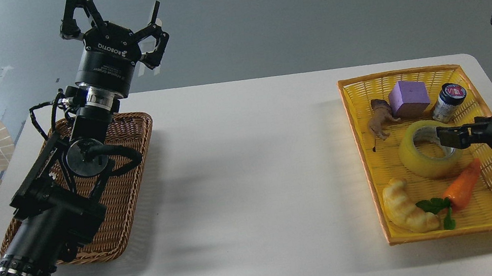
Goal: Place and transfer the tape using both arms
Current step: 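Reach the right gripper into the yellow tape roll and grasp it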
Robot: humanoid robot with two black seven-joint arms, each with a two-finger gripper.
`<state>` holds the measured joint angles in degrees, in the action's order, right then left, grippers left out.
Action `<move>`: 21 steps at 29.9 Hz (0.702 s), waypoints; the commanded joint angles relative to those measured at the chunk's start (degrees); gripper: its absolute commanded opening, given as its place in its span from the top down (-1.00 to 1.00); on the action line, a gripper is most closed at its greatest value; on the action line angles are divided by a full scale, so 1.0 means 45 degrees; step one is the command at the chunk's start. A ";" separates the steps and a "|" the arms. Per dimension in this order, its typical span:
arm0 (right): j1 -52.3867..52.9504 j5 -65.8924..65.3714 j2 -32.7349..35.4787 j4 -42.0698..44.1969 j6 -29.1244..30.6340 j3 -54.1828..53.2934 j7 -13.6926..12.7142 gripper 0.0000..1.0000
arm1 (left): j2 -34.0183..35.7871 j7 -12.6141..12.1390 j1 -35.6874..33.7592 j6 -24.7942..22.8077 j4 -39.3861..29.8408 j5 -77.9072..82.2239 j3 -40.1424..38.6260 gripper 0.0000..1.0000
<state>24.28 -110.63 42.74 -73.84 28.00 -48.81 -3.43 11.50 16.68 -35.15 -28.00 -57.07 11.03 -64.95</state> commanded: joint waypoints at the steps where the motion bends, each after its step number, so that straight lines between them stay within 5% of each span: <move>1: 0.0034 -0.0024 -0.0200 0.0472 -0.0001 0.0007 0.0001 -0.61 | 0.0003 0.0004 -0.0001 0.0000 0.0007 -0.0010 0.0000 -0.96; 7: 0.0034 -0.0005 -0.0376 0.0550 -0.0001 0.0066 0.0020 -0.46 | -0.0016 0.0004 -0.0001 0.0000 -0.0012 -0.0010 0.0000 -0.96; 20: 0.0405 0.0034 -0.0689 0.1136 -0.0001 0.0944 0.0059 1.00 | -0.0016 0.0004 0.0019 0.0000 -0.0012 -0.0010 0.0000 -0.96; 21: 0.0464 0.0034 -0.0689 0.1136 -0.0001 0.1003 0.0059 1.00 | -0.0016 0.0004 0.0019 0.0000 0.0007 -0.0010 0.0000 -0.96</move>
<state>25.84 -110.48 39.71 -69.08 28.00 -45.31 -3.23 11.41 16.69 -35.07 -28.00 -57.09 11.05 -64.96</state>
